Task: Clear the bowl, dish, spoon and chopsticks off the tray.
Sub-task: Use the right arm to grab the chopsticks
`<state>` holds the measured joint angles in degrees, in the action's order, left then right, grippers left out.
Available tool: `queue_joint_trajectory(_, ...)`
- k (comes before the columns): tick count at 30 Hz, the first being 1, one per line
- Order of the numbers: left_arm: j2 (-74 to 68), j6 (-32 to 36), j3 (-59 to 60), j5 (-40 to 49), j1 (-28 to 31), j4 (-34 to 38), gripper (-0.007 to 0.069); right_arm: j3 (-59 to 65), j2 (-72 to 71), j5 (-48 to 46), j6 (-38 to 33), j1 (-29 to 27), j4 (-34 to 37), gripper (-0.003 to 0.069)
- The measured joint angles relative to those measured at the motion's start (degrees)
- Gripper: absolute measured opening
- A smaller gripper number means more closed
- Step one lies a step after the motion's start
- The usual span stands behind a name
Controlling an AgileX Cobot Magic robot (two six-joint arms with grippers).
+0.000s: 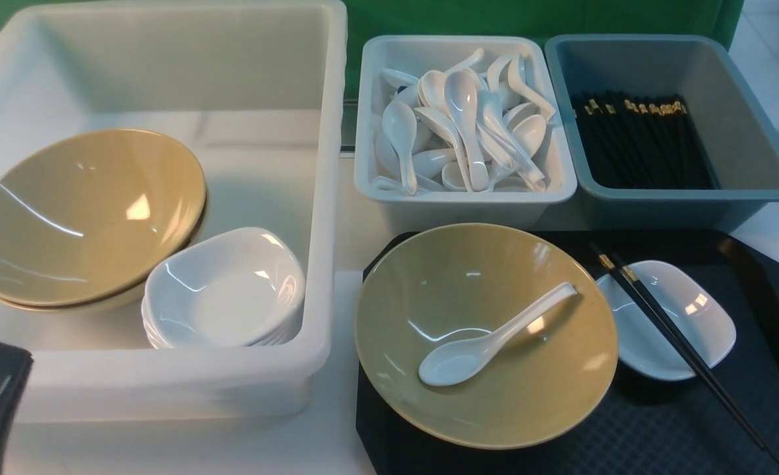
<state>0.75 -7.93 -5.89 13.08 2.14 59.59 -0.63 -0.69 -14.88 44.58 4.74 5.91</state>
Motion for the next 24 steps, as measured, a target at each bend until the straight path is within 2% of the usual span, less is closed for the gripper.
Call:
queue_joint_trajectory(2,-1.39,13.39,-8.24,4.57,0.0,-4.89,-0.0011,-6.83,2.36,-3.63,-8.73,1.82,0.05,0.0209)
queue_joint_trajectory(4,-6.1,20.09,-15.02,9.29,0.0,-10.11,-0.0011,-13.7,6.95,-7.1,-17.87,3.4,0.05,0.0155)
queue_joint_trajectory(6,-10.98,22.44,-19.9,13.71,0.0,-15.16,-0.0011,-19.06,12.56,-10.38,-25.79,4.53,0.05,0.01)
queue_joint_trajectory(7,-12.53,22.8,-21.33,14.34,0.0,-15.81,-0.0011,-19.85,13.33,-10.94,-25.79,4.53,0.05,0.01)
queue_joint_trajectory(9,-23.14,24.24,-30.83,25.52,0.0,-24.98,-0.0011,-31.69,24.12,-20.73,-38.72,5.77,0.05,0.0037)
queue_joint_trajectory(10,-23.99,24.24,-31.58,25.52,0.0,-24.98,-0.0011,-32.57,25.81,-21.59,-39.57,5.78,0.05,0.0036)
queue_joint_trajectory(11,-29.69,24.45,-36.54,32.4,0.0,-29.39,-0.0011,-38.51,31.85,-27.96,-44.95,6.06,0.0,0.0033)
queue_joint_trajectory(14,-40.63,25.54,-45.3,45.37,-1.97,-35.49,-0.0011,-49.61,43.47,-41.8,-54.09,6.09,-0.07,0.0033)
queue_joint_trajectory(16,-45.82,25.87,-48.82,49.95,-4.81,-37.75,-0.0011,-54.19,50.3,-47.38,-56.64,6.09,-0.07,0.0033)
queue_joint_trajectory(18,-50.06,26.04,-51.24,52.2,-10.04,-39.3,-0.0011,-57.89,56.23,-50.91,-57.99,6.11,-0.07,0.0033)
queue_joint_trajectory(21,-57.06,26.85,-54.94,53.5,-19.79,-40.21,-0.0011,-61.11,64.78,-51.07,-58.19,6.11,-0.07,0.0038)
queue_joint_trajectory(24,-61.08,27.1,-57.16,54.16,-26.93,-40.75,-0.0011,-61.61,70.09,-50.15,-58.21,6.11,-0.07,0.0056)
